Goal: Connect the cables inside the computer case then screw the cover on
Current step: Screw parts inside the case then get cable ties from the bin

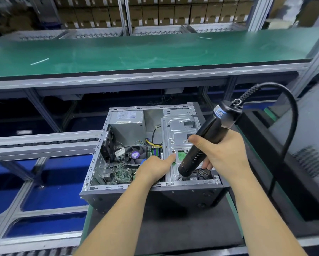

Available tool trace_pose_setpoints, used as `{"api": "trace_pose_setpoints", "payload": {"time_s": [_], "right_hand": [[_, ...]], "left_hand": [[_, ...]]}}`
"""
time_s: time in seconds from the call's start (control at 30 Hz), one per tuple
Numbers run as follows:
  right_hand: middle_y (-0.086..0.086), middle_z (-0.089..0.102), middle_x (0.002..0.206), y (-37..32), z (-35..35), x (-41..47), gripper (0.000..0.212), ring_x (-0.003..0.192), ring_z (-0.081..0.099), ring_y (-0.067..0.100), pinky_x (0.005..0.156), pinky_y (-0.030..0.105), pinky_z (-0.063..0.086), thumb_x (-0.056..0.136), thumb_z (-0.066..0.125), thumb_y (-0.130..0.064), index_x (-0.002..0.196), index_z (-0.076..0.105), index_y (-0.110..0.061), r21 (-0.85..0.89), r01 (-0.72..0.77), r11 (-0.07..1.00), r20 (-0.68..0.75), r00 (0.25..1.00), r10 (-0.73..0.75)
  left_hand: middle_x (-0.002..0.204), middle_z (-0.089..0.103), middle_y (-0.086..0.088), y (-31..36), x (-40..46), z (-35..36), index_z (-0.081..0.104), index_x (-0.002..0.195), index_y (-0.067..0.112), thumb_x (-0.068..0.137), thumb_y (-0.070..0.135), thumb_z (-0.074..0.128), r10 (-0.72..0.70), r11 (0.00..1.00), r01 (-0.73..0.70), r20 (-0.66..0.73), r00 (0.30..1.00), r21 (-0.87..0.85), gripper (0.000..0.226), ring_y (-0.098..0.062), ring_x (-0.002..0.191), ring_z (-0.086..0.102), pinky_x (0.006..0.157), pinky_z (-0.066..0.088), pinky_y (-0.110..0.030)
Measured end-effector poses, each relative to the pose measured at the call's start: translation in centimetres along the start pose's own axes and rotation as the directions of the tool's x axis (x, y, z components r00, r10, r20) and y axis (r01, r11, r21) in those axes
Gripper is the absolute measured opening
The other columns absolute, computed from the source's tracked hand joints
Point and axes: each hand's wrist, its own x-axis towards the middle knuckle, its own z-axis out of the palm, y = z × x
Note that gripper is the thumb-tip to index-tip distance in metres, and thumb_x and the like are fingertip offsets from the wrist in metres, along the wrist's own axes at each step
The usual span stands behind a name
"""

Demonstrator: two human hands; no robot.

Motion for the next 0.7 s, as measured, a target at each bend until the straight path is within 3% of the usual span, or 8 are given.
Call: {"api": "trace_pose_setpoints", "payload": {"time_s": [0.17,0.33,0.43,0.53,0.63,0.7], "right_hand": [[-0.003,0.064,0.051,-0.3,0.2,-0.6,0.043,0.033,0.056,0.021,0.034,0.024,0.042,0.059,0.084,-0.060,0.063,0.067,-0.021,-0.004,0.041,0.999,-0.030,0.999,-0.041],[0.000,0.065,0.053,-0.2,-0.1,-0.4,0.035,0.035,0.058,0.020,0.034,0.022,0.042,0.065,0.087,-0.052,0.062,0.066,-0.024,-0.048,0.034,0.998,-0.103,0.994,-0.038],[0.000,0.068,0.056,-0.2,-0.9,-0.3,0.036,0.036,0.061,0.024,0.034,0.026,0.045,0.065,0.085,-0.056,0.065,0.068,-0.025,-0.034,0.033,0.999,-0.181,0.983,-0.039],[0.003,0.069,0.058,-0.3,-1.9,-0.2,0.041,0.038,0.063,0.026,0.035,0.028,0.048,0.065,0.081,-0.062,0.068,0.070,-0.023,0.027,0.044,0.999,-0.269,0.962,-0.035],[0.004,0.070,0.058,-0.9,-2.8,-0.1,0.037,0.039,0.064,0.028,0.036,0.027,0.049,0.066,0.079,-0.066,0.070,0.072,-0.030,0.089,0.084,0.993,-0.343,0.938,-0.049],[0.002,0.070,0.056,-1.2,-3.4,-0.4,0.043,0.039,0.065,0.026,0.036,0.026,0.049,0.066,0.077,-0.072,0.065,0.072,-0.030,0.118,0.121,0.986,-0.451,0.891,-0.056]], "left_hand": [[0.053,0.052,0.004,0.3,-0.6,-0.3,0.051,0.061,0.017,0.065,0.085,0.048,0.034,0.999,-0.034,0.021,0.999,-0.021,0.068,-0.019,0.062,0.057,0.060,0.041,-0.030],[0.035,0.033,0.009,0.7,-1.3,-0.9,0.040,0.053,0.021,0.062,0.075,0.059,0.029,0.996,-0.026,0.041,0.999,-0.091,0.057,-0.016,0.048,0.040,0.050,0.029,-0.029],[0.051,0.048,0.005,0.8,-1.5,-1.0,0.044,0.056,0.021,0.069,0.071,0.055,0.048,0.998,-0.050,-0.047,0.998,-0.039,0.052,-0.019,0.056,0.047,0.052,0.033,-0.029],[0.088,0.061,-0.002,1.2,-1.9,-1.1,0.050,0.087,0.018,0.088,0.048,0.043,0.084,0.993,-0.103,-0.273,0.958,-0.055,0.031,-0.028,0.085,0.058,0.072,0.045,-0.037],[0.093,0.061,0.002,2.1,-2.8,-1.7,0.055,0.096,0.017,0.098,0.022,0.035,0.160,0.936,-0.261,-0.375,0.913,-0.237,0.020,-0.022,0.090,0.056,0.074,0.043,-0.035],[0.083,0.061,0.009,3.1,-3.8,-1.8,0.060,0.091,0.020,0.097,0.015,0.036,0.206,0.870,-0.353,-0.395,0.895,-0.346,0.025,-0.011,0.077,0.055,0.065,0.041,-0.030]]}}
